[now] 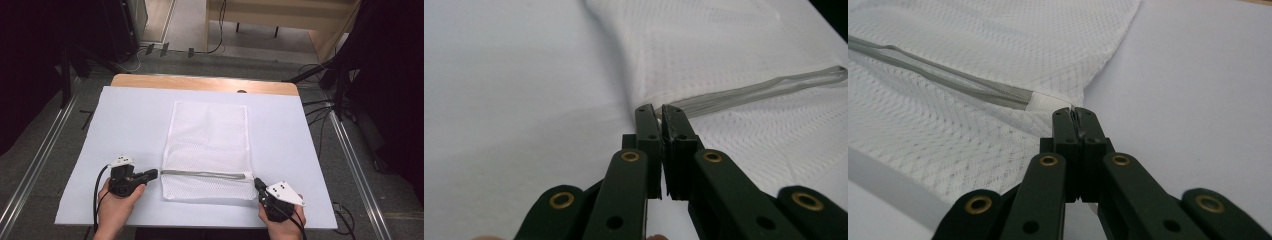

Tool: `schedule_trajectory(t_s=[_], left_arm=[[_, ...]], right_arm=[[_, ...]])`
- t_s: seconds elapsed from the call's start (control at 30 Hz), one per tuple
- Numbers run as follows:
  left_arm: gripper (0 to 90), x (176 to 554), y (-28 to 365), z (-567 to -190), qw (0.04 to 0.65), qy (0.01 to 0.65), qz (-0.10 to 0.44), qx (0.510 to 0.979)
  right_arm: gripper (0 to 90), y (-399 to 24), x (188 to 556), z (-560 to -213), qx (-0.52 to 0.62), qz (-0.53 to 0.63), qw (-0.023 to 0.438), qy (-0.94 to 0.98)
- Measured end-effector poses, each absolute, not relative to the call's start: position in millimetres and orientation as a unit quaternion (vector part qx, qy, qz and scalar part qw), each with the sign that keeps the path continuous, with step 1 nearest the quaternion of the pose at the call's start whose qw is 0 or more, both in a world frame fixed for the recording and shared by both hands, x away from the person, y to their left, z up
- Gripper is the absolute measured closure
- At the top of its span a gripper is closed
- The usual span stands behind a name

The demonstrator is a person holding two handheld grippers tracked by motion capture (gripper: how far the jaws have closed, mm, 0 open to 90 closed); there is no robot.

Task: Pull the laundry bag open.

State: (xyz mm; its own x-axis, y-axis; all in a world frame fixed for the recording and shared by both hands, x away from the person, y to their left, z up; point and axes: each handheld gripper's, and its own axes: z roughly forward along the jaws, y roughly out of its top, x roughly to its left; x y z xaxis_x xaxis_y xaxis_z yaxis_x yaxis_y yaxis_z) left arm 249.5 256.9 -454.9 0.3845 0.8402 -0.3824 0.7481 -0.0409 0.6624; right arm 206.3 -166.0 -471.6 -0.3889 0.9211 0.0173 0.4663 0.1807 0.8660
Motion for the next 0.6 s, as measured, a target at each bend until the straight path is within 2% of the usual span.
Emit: schedule_trajectory(t_s=[0.47,0.6], left_arm=[[88.4,243.8,263.2,-458.6,0.417,0.546,0.060,0.724],[87.9,240.0,263.7,-458.8,0.426,0.538,0.046,0.726]], right_arm=[[90.0,-160.5,201.9,-468.8,0.473,0.415,0.281,0.724],[90.0,-161.4,200.0,-466.6,0.476,0.426,0.287,0.714]])
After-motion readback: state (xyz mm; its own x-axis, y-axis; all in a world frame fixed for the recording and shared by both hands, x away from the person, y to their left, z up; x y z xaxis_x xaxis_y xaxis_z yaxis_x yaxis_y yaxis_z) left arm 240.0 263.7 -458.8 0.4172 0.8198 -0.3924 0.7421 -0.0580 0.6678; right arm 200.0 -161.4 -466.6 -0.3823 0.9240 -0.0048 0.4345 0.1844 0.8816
